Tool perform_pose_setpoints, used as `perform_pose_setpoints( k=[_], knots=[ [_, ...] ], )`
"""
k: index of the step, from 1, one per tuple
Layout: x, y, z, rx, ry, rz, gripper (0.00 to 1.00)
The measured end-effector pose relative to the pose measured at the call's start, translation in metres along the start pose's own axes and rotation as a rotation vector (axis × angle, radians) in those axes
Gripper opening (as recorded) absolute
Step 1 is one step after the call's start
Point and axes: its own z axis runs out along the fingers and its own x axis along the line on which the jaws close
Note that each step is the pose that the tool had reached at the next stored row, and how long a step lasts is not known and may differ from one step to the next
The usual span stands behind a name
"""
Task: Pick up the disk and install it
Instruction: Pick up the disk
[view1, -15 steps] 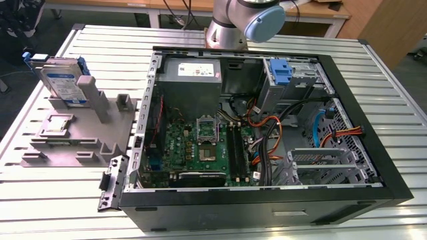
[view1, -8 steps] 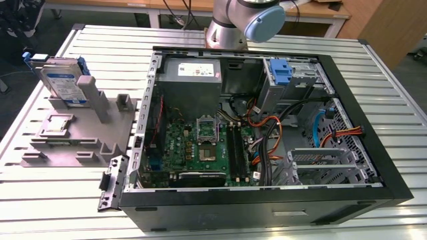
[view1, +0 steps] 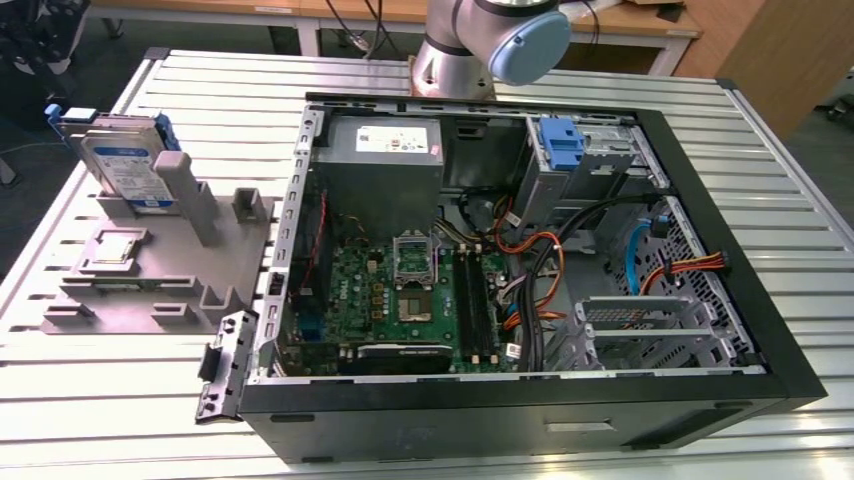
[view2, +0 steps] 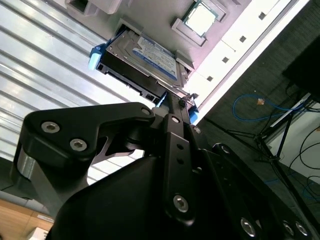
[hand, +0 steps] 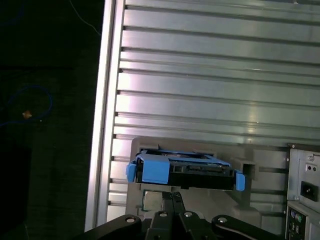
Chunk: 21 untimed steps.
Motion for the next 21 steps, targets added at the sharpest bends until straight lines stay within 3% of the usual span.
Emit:
perform_pose_setpoints(
  k=[11, 21],
  knots=[
    [0.0, 0.0, 0.0003, -0.0031, 0.0081, -0.193, 0.1],
    [0.0, 0.0, 0.0005, -0.0048, 0.0122, -0.292, 0.1]
  ],
)
